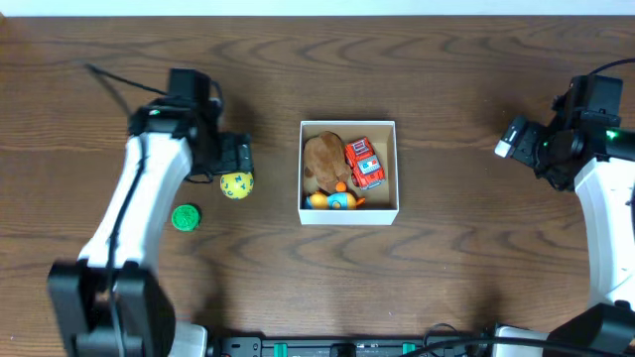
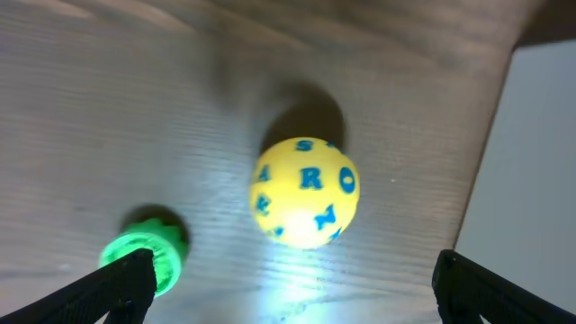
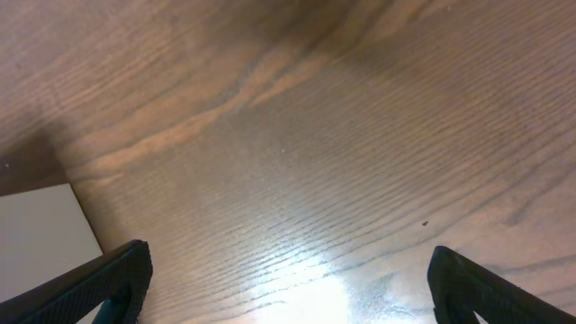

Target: Pack container

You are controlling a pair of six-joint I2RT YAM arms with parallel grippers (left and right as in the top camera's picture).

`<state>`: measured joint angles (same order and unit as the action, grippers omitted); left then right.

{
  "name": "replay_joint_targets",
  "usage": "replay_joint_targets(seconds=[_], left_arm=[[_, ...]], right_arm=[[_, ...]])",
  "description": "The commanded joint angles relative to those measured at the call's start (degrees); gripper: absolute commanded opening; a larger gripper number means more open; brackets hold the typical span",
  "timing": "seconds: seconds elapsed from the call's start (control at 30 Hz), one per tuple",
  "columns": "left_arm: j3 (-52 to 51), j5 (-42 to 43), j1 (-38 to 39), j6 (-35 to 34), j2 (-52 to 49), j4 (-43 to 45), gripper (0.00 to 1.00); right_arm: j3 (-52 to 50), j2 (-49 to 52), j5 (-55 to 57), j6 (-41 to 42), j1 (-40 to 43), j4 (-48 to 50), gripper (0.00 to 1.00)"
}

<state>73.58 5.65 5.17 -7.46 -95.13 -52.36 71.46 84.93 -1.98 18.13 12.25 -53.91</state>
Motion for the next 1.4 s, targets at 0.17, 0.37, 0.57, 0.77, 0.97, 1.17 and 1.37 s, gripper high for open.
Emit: replay_joint_targets(seconds=[0.17,0.37,0.57,0.77,0.97,1.17,1.37], left_arm=[[0.24,-0.26,0.7,-0.76,-8.15,1.14,0.98],[0.02,-0.26,0.7,-0.94,-12.02,1.44,0.98],[-0.22,-0.24,0.7,-0.94,-12.52,1.16,0.8],[-0.22,-0.24,0.7,-0.94,-12.52,0.33,0.61],[-0.22,-0.22,0.7,-0.94,-12.5,-0.37,0.49],[1.05,-0.2,0.79,-0.94,-11.06,-1.92,0.36],[6.99,-0.2,3.93,-0.92,-4.63,-6.49,0.3]], right_arm=[[-0.44,0.59,-0.44,-1.51,0.07,-0.74,0.99],[-0.44,0.59,-0.44,-1.51,0.07,-0.76,0.99],[-0.44,0.59,-0.44,-1.51,0.07,-0.92,0.99],[-0.44,0.59,-0.44,-1.51,0.07,-0.98,0.99],[-0.44,0.59,-0.44,-1.51,0.07,-1.01,0.99],[-0.44,0.59,-0.44,-1.51,0.07,-1.14,0.99],[-0.44,0.59,-0.44,-1.51,0.07,-1.16,0.99]])
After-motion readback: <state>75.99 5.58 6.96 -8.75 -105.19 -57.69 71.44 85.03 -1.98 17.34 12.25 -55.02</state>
